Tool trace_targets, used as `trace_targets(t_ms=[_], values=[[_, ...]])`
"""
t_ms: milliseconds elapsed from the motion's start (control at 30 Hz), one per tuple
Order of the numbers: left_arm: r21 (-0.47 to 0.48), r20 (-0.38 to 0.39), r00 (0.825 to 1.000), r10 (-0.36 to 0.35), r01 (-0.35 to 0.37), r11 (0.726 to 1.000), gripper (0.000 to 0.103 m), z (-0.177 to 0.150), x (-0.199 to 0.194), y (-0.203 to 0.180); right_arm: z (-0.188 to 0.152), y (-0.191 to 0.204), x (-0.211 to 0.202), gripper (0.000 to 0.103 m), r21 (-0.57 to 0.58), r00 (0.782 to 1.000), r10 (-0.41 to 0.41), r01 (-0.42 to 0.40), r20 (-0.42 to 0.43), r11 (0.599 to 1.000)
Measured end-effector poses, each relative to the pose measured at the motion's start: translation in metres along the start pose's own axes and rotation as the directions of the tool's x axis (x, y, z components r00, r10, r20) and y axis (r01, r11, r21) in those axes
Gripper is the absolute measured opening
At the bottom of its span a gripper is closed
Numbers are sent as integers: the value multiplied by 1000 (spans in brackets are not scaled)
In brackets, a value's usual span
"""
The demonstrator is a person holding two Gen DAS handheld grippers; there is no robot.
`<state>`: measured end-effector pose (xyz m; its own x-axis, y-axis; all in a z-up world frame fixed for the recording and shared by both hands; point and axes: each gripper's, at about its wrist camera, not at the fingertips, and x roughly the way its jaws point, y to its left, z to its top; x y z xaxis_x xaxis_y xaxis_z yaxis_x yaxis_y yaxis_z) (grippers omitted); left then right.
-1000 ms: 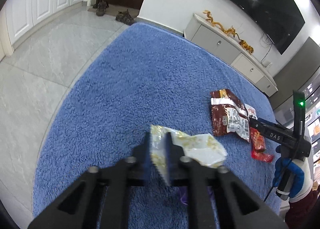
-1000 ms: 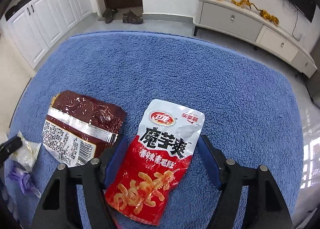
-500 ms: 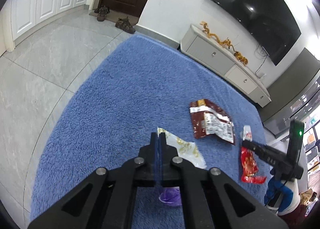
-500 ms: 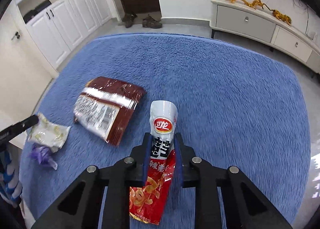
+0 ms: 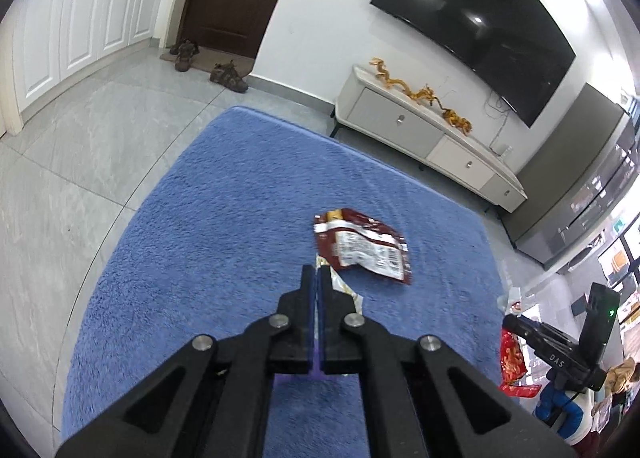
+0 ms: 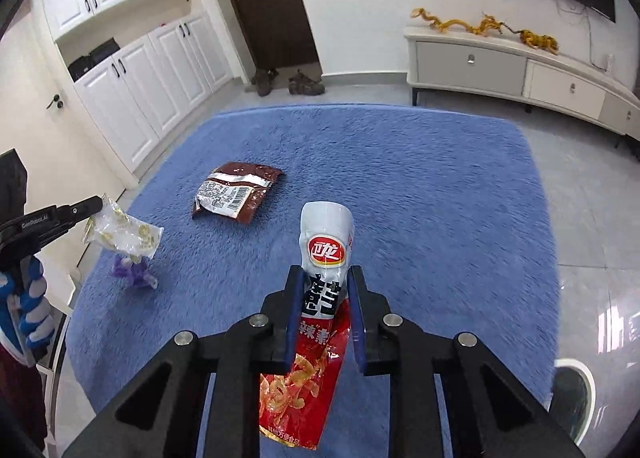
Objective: Collect trash
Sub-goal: 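Carry both wrappers to the bin and open both tools over it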
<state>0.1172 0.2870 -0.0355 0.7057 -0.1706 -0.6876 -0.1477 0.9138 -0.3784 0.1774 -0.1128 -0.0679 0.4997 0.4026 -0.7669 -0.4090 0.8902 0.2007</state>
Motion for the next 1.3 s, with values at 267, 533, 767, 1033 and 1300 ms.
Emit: trace_targets(t_ms=[267,533,767,1033,1300], values=[[120,9,997,-73,71,990,0,-7,-16,-74,-27,-51,-59,21,103,995,-60,52,75,993],[227,-43,974,-222,226,947,0,-20,-3,-172,-66,-121,-127,22,233,970,-207,174,127,957],[325,-135,940,-315,342,882,0,-42,22,-275,-114,-191,-169,22,356,943,-315,259,108,898],[455,-287,913,-291,397,797,0,-93,81,-398,-157,-263,-155,24,478,938,-343,279,50,833],[544,-403,895,-192,403,736,1,-167,153,-478,-207,-321,-105,25,589,953,-300,262,-34,765]])
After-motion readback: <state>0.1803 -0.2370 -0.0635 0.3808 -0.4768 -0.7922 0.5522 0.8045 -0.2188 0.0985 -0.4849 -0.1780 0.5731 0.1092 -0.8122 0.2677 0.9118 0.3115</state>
